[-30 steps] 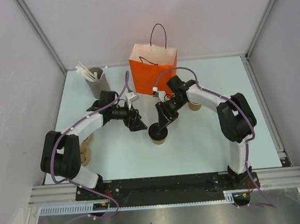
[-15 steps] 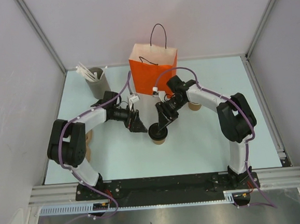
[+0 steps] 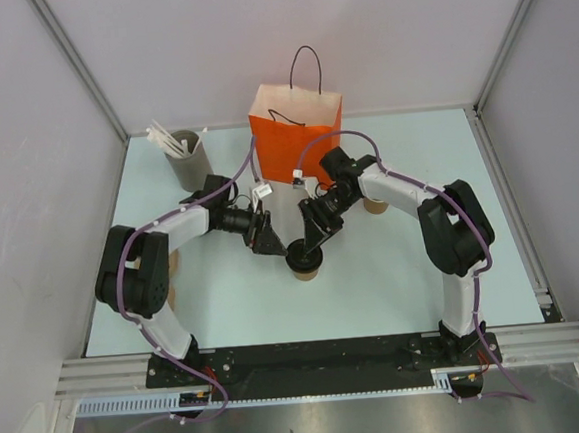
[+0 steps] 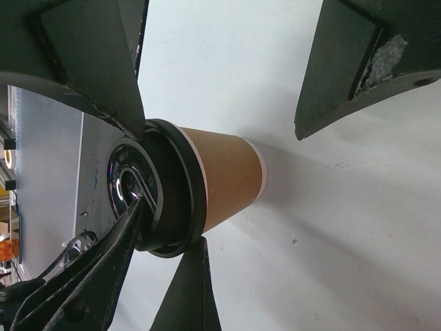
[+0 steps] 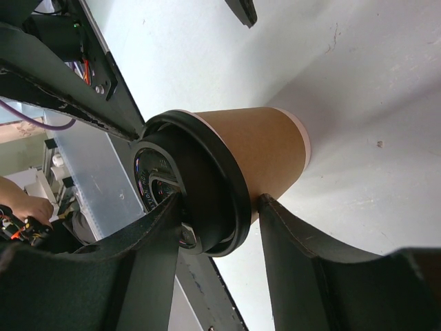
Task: Pack the takeout coffee
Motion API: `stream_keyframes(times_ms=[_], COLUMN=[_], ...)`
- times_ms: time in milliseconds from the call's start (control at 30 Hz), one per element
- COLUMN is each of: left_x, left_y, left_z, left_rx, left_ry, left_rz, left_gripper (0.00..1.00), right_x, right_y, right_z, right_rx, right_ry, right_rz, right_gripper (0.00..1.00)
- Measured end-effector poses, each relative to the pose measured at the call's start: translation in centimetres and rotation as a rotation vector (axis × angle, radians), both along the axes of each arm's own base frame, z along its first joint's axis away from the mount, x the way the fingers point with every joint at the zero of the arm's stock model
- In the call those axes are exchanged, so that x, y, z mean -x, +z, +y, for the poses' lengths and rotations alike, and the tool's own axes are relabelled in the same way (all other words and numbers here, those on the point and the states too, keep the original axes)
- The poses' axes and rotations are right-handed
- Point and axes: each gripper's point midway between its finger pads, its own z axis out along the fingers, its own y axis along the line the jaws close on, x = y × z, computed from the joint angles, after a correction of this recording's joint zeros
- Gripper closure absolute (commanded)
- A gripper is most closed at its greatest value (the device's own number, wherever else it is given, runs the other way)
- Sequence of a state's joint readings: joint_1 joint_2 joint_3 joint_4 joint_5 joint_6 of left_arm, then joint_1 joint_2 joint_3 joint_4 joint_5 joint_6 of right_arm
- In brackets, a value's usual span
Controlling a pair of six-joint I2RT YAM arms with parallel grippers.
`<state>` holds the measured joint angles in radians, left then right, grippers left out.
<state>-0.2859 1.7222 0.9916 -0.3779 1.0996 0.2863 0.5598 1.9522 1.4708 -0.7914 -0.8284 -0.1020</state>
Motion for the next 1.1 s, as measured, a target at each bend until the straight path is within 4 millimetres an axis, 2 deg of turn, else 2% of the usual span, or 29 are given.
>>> stream_keyframes(times_ms=[200, 300, 433, 700, 733, 800, 933, 1100], left_x=[0.2, 0.3, 0.5, 1.2, 1.3, 1.4, 1.7, 1.7], left_y=[-0.5, -0.5, -0.3, 0.3, 0.3, 0.5, 0.9, 1.0], left_z=[-0.2, -0.3, -0.5, -0.8, -0.9, -0.9, -1.2, -1.3], left_rx=[-0.006, -0.006, 0.000, 0.019, 0.020, 0.025, 0.033, 0.020], left_ry=[-0.004, -0.005, -0.013, -0.031, -0.034, -0.038, -0.048, -0.051], left_rz=[0.028, 0.044, 0.069, 0.114, 0.118, 0.126, 0.144, 0.142], left_gripper=[0.15, 0.22, 0.35, 0.52, 0.59, 0.66, 0.73, 0.78], right_x=[0.0, 0.0, 0.0, 0.0, 0.0, -0.1, -0.1, -0.1], right_y=[0.0, 0.0, 0.0, 0.0, 0.0, -0.1, -0.1, -0.1], right_z=[0.0, 0.0, 0.0, 0.0, 0.0, -0.1, -0.1, -0.2], right_rx=[0.000, 0.000, 0.001, 0.003, 0.003, 0.004, 0.005, 0.009], right_ry=[0.001, 0.001, 0.001, -0.001, -0.001, -0.001, -0.002, -0.005], right_rz=[0.000, -0.001, -0.001, -0.002, -0.002, -0.002, -0.002, 0.000], right_gripper=[0.49, 0.49, 0.49, 0.50, 0.49, 0.49, 0.50, 0.50])
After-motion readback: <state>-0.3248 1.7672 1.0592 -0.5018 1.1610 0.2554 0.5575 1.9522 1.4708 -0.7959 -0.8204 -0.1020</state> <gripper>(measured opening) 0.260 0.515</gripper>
